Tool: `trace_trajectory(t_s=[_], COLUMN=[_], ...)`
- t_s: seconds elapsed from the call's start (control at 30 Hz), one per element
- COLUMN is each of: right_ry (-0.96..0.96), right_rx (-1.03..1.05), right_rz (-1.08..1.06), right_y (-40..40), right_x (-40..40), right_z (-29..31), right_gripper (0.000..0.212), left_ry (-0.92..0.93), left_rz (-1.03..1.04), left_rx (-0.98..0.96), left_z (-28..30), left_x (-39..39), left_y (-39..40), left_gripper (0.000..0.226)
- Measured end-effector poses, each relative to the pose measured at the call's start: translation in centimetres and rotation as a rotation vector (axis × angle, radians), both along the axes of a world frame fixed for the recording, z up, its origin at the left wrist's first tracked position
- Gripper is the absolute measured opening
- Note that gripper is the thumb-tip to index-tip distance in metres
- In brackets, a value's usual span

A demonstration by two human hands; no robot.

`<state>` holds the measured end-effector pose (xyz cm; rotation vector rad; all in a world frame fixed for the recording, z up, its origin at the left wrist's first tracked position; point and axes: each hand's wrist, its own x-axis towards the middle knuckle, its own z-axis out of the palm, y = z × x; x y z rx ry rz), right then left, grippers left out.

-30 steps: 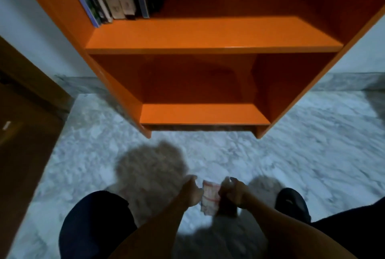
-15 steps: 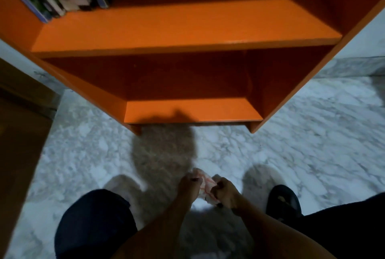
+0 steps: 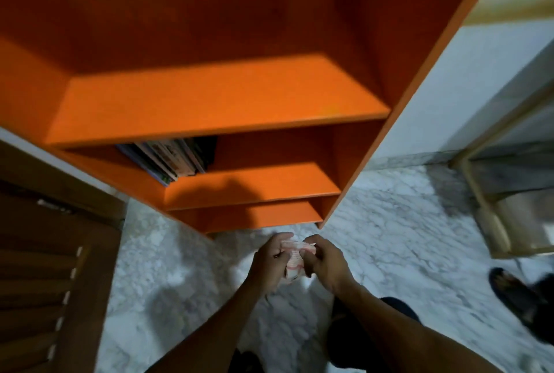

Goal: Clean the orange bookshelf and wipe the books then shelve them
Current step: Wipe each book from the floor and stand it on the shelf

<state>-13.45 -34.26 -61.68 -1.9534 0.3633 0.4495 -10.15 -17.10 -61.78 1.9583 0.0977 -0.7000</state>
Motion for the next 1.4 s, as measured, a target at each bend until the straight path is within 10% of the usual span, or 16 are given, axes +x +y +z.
trace_trajectory(t_s=[0.37, 0.67, 1.4], right_ry=[-0.313, -0.587, -1.146], right_rx=[-0.093, -0.377, -0.288], right_rz=[0.011, -0.054, -0.286], right_y=[-3.5, -9.3, -34.6], right_x=[-2.8, -3.2, 12.7], right_z=[28.7, 42.9, 69.4], right_gripper=[0.012, 0.01, 0.007], left_ry=[-0.278, -0.804, -1.147], left_rz=[-0.248, -0.385, -0.148], left_rx=[-0.032, 0.065, -0.201], left_z=[25.7, 37.3, 70.3], left_x=[-0.8, 1.3, 15.8], left_y=[-0.9, -6.4, -34.9], left_gripper=[0.003, 0.019, 0.015])
